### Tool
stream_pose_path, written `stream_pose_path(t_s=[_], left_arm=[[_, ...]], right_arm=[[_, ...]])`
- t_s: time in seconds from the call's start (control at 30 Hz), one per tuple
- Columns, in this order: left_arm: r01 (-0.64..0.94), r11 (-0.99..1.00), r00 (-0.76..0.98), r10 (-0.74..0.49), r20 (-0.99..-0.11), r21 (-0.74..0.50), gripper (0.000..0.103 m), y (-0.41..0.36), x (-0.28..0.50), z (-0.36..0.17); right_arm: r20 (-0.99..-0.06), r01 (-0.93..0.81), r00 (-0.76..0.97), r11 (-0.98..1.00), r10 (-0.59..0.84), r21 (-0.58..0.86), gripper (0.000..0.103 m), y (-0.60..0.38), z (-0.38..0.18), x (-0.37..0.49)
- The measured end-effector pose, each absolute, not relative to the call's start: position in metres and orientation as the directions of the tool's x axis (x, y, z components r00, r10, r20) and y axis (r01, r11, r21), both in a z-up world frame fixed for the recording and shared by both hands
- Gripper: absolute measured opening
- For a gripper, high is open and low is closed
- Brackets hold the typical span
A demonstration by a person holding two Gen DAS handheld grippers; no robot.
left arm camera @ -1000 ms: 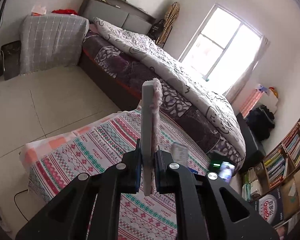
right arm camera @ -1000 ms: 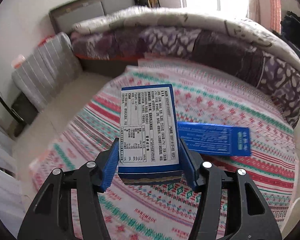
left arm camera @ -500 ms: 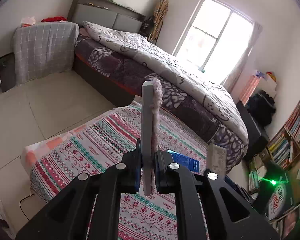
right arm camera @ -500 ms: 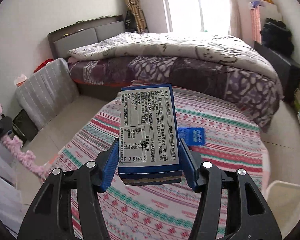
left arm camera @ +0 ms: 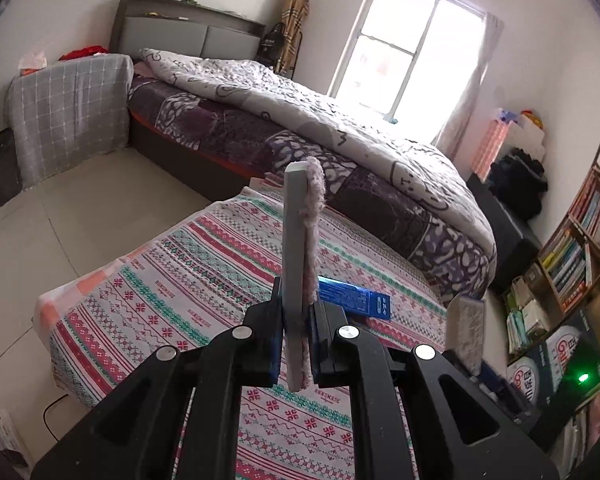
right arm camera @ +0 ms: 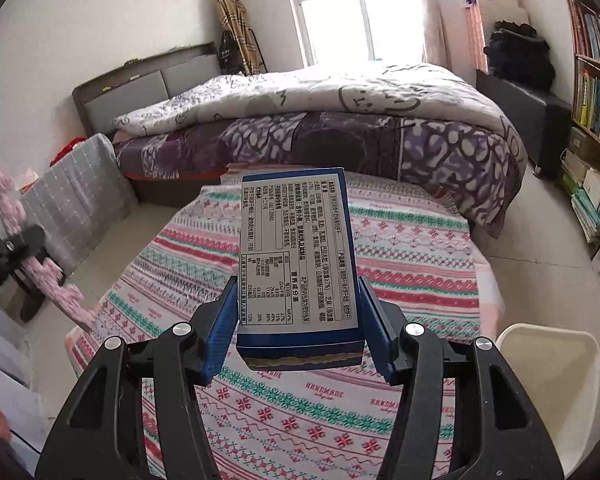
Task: Collect trash
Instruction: 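Carry the medicine box into the white bin and release with right while left carries strip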
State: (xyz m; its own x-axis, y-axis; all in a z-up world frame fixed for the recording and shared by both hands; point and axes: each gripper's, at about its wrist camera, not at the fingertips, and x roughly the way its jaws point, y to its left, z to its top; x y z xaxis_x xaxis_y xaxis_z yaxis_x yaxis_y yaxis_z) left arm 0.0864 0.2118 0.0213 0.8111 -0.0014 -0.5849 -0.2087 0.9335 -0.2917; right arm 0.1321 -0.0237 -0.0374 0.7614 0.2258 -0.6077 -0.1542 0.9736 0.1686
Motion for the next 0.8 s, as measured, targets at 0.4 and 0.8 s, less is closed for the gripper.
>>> stream_pose_path(t_s=[0.4,0.8], left_arm=[[-0.15,0.948,0.828,-0.036,-0.56,-0.282,0.01,0.17,0.091,0.023],[-0.05,0.965,0.833,-0.102,-0.543,-0.258,0.01,0.119,0.088,0.024]], right_arm=[[-0.581,-0.083,0.797,0.983,0.165,0.165,0.054,-0.069,-0.022,0.114],[-0.564,0.006,0.822,0.988,0.084,0.155,0.054,-0.116,-0.01,0.098]])
